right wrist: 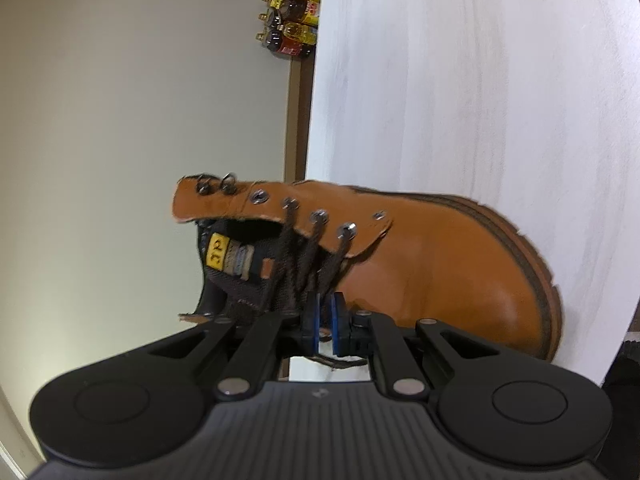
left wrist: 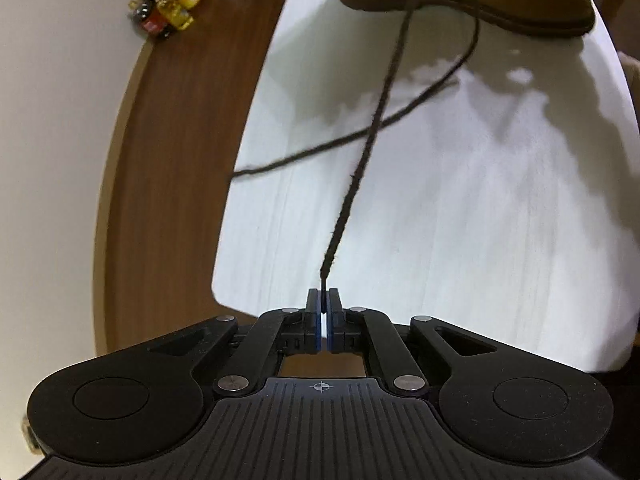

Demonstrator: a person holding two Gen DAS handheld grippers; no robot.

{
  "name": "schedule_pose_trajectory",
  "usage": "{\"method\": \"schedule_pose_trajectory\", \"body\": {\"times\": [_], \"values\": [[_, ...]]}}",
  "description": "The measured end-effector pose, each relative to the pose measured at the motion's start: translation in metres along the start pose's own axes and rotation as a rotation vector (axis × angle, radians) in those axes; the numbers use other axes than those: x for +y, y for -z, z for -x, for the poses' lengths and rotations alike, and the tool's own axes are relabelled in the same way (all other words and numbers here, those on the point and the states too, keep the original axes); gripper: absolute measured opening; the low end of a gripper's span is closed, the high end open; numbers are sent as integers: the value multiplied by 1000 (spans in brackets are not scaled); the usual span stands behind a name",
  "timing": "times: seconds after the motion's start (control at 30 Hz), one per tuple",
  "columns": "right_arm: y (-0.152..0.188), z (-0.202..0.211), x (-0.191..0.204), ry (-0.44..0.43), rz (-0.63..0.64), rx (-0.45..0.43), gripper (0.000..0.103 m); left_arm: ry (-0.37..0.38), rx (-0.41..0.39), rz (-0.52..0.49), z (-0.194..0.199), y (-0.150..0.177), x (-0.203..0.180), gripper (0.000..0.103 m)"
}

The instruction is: Lace up shoes with both hands

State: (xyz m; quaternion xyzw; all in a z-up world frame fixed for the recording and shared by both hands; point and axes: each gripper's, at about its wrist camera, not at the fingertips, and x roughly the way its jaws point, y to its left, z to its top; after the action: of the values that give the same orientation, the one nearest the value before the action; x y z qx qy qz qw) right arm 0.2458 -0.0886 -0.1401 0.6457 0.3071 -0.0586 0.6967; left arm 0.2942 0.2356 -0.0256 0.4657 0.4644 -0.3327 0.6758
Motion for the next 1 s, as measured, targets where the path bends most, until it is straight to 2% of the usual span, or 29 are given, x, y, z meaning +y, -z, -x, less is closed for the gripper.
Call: {"method": "schedule_pose_trajectory", "body": {"times": [0.2, 0.37, 0.53, 0.6, 0.67, 0.8, 0.93, 1.0], "values": [[24, 7, 12, 29, 11, -25, 9, -14, -76, -36, -15, -4, 23, 2], [65, 20, 17, 54, -31, -124, 9, 12, -133, -112, -37, -12, 44, 7], [108, -3, 22, 76, -94, -158, 10, 76, -214, -230, -49, -10, 61, 9], [124, -16, 25, 74, -121, -162, 10, 110, -251, -289, -49, -10, 61, 13], [140, -29, 28, 71, -150, -162, 10, 156, -318, -392, -48, -12, 56, 16], [151, -47, 35, 83, -143, -126, 12, 241, -427, -543, -49, -22, 42, 16], [150, -52, 34, 113, -153, -127, 13, 284, -466, -650, -58, -40, 19, 18], [149, -48, 33, 119, -158, -137, 13, 293, -467, -667, -63, -45, 10, 18]]}}
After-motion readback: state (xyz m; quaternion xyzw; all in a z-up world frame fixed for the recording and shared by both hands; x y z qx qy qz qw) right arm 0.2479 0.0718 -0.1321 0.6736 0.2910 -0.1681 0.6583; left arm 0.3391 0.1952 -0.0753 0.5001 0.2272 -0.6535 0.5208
